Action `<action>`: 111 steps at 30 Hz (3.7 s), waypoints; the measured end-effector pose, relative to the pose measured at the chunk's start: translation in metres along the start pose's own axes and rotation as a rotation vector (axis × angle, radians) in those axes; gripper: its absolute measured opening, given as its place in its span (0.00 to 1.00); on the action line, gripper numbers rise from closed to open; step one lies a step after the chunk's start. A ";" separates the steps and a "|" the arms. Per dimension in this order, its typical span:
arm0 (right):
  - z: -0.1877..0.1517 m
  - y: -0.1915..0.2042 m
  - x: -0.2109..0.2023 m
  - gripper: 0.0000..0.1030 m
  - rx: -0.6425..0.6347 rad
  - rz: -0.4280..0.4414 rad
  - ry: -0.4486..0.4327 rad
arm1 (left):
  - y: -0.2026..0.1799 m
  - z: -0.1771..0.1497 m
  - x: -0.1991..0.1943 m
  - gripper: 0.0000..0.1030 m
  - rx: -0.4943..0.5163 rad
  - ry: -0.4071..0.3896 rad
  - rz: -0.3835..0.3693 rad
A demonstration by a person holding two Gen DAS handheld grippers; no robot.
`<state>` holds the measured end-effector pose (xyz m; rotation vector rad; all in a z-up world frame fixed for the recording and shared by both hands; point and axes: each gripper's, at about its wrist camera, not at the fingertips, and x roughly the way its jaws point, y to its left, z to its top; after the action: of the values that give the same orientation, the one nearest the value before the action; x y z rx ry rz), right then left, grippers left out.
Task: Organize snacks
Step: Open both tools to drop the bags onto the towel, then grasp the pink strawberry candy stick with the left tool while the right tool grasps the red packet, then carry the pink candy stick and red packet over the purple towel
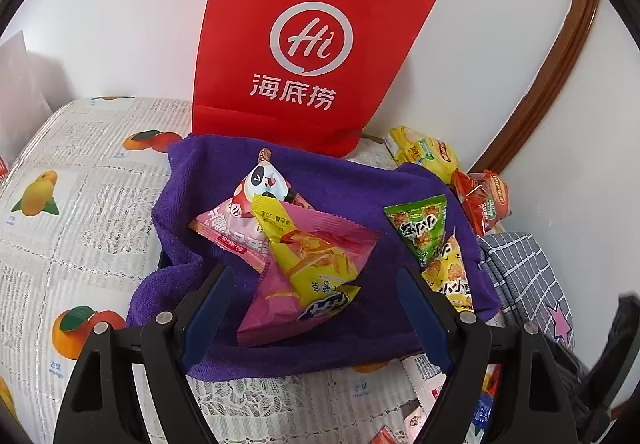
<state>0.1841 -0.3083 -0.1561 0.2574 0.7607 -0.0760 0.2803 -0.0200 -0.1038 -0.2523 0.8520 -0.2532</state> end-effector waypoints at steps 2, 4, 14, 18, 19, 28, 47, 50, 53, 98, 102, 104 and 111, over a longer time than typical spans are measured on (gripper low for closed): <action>-0.012 -0.017 -0.009 0.62 0.043 -0.025 0.021 | -0.001 0.000 -0.001 0.80 0.000 0.001 -0.008; -0.024 -0.030 -0.015 0.62 0.067 -0.052 0.042 | -0.002 0.000 -0.002 0.80 -0.003 0.001 -0.026; -0.041 -0.022 0.007 0.62 0.076 -0.093 0.140 | -0.018 -0.008 -0.001 0.80 0.038 0.021 -0.039; -0.039 -0.016 0.014 0.57 0.090 -0.100 0.116 | -0.028 -0.011 -0.002 0.80 0.080 0.015 -0.021; -0.038 -0.015 0.016 0.57 0.093 -0.096 0.114 | -0.031 -0.012 -0.002 0.80 0.088 0.014 -0.017; -0.030 -0.012 0.030 0.50 0.039 -0.148 0.071 | -0.029 -0.014 0.006 0.80 0.069 0.048 -0.028; -0.038 -0.027 0.021 0.40 -0.082 -0.113 0.094 | -0.045 -0.022 0.004 0.78 0.139 0.075 -0.033; -0.038 -0.030 0.021 0.41 -0.070 -0.098 0.093 | -0.053 -0.029 -0.002 0.78 0.186 0.078 -0.028; -0.037 -0.030 0.021 0.42 -0.067 -0.089 0.094 | -0.058 -0.041 -0.007 0.78 0.234 0.089 -0.036; -0.037 -0.027 0.021 0.48 -0.066 -0.068 0.096 | -0.083 -0.134 -0.014 0.21 0.459 0.248 0.031; -0.037 -0.031 0.019 0.43 -0.045 -0.062 0.090 | -0.078 -0.130 -0.016 0.20 0.419 0.263 0.032; -0.037 -0.032 0.019 0.41 -0.040 -0.062 0.088 | -0.076 -0.125 -0.020 0.19 0.393 0.263 0.018; -0.038 -0.027 0.016 0.39 -0.071 -0.075 0.085 | -0.071 -0.104 -0.041 0.19 0.378 0.204 0.045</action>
<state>0.1659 -0.3238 -0.1985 0.1657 0.8562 -0.1088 0.1661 -0.0857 -0.1185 0.1477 0.9906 -0.3961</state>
